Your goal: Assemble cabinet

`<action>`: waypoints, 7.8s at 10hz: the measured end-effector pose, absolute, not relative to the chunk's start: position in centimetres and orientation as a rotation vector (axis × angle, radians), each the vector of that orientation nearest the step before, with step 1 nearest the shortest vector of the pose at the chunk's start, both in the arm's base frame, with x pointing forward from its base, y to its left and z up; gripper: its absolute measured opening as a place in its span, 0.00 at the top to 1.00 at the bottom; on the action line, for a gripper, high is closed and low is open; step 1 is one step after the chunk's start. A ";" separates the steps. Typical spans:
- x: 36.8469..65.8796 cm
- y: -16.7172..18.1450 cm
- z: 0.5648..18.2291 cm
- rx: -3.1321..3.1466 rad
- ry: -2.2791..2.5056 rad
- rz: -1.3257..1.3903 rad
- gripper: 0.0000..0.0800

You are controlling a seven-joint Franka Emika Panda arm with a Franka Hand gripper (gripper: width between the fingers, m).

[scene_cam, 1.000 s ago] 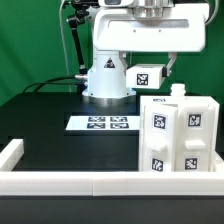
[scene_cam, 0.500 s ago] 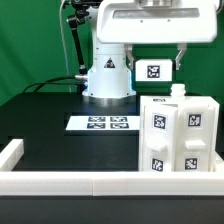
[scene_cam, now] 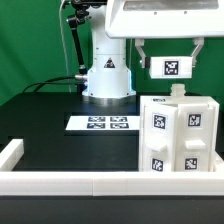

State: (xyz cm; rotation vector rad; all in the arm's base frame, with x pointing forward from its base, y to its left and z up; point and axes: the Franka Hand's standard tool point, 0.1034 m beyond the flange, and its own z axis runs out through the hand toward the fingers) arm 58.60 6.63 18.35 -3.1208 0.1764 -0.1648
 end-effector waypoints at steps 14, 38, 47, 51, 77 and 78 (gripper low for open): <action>59.4 8.1 15.8 -3.128 0.102 -0.145 0.30; 59.6 9.2 15.9 -2.376 1.793 -0.083 0.30; 59.4 8.8 15.5 -1.790 2.323 0.067 0.30; 59.3 9.0 16.5 -1.817 2.269 0.073 0.02; 59.9 10.1 18.5 -2.966 -0.515 -0.236 0.00; 59.9 10.1 18.5 -2.956 -0.623 -0.241 0.00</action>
Offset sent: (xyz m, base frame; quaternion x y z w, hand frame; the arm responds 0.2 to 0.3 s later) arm 0.0180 0.0249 -0.0035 0.0018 -0.0256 0.0075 0.9996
